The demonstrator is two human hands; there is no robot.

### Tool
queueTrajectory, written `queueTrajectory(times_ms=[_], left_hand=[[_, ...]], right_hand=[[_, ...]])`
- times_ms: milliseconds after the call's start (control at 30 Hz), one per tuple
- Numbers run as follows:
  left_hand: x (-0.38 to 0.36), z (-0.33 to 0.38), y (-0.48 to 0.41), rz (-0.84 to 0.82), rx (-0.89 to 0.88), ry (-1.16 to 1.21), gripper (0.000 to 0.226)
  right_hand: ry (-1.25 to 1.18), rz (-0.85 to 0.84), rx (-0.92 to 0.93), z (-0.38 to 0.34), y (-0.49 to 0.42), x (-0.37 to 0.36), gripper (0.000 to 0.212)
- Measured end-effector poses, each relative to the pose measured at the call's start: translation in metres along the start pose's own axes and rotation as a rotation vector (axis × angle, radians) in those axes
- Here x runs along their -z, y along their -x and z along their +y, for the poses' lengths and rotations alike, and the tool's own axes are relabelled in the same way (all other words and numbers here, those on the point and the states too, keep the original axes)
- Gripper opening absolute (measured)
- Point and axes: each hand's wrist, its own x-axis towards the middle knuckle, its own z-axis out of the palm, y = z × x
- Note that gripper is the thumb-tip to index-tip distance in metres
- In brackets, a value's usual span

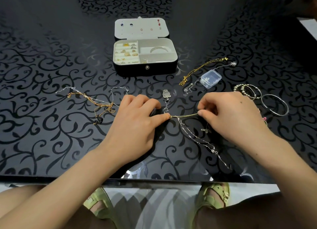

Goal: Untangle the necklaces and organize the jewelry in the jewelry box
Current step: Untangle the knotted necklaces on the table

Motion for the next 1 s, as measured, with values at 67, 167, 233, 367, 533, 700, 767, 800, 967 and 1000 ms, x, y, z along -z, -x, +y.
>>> queueTrajectory(times_ms=[67,167,233,367,533,700,767,800,967,1000], left_hand=[[-0.001,0.0,0.0,0.013,-0.001,-0.008,0.043],[0.0,0.0,-0.001,0.04,-0.007,-0.008,0.043],[0.001,0.001,-0.002,0.049,-0.017,0.003,0.045],[0.001,0.003,-0.003,0.028,-0.033,0.012,0.048],[-0.001,0.003,-0.004,0.001,-0.035,-0.004,0.049],[-0.001,0.001,-0.001,0.013,-0.066,-0.024,0.045],[-0.001,0.001,0.0,0.014,-0.071,-0.025,0.044],[0.0,0.001,0.0,0.012,-0.072,-0.024,0.044],[0.0,0.001,0.0,0.003,-0.067,-0.029,0.042],[0.0,0.001,0.0,0.001,-0.067,-0.027,0.042]], right_hand=[[0.044,-0.002,0.003,0.0,-0.006,-0.005,0.004],[0.096,0.018,0.031,-0.001,-0.01,-0.009,0.011],[0.06,0.025,0.05,-0.004,-0.011,-0.011,0.013],[-0.075,-0.031,0.095,-0.013,-0.014,-0.016,0.011],[-0.076,-0.105,0.124,-0.019,-0.019,-0.024,0.01],[-0.029,-0.181,0.146,-0.02,-0.021,-0.022,0.013],[0.008,-0.185,0.157,-0.021,-0.021,-0.023,0.014],[0.017,-0.184,0.159,-0.021,-0.021,-0.023,0.016],[-0.002,-0.188,0.121,-0.022,-0.025,-0.025,0.018],[-0.005,-0.181,0.112,-0.021,-0.026,-0.025,0.019]])
